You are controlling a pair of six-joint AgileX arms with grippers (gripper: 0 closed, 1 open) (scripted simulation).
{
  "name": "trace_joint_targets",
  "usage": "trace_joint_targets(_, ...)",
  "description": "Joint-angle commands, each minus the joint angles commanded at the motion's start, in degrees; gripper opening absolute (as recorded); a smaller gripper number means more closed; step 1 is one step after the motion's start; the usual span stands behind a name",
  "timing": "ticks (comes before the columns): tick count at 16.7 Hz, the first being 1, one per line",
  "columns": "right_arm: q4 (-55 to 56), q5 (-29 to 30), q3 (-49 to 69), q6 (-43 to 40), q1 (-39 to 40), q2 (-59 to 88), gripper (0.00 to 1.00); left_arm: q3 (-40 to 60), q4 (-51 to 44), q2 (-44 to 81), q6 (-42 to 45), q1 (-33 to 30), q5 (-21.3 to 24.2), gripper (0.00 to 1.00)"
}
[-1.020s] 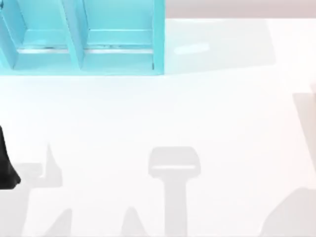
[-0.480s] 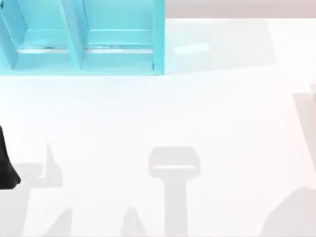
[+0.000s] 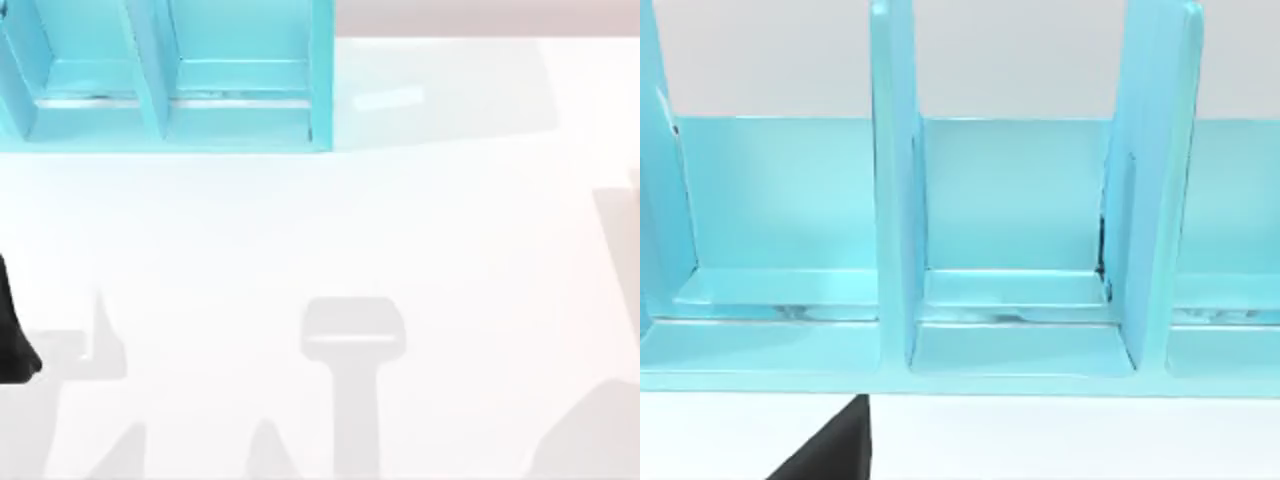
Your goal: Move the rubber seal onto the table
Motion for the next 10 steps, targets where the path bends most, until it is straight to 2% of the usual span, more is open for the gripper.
trace_joint_targets(10,-0.54,-0.15,0.79,0.85,0.06,-0.03,0.0,0.0,0.0,0.0,0.0,0.0,0.0,1.0)
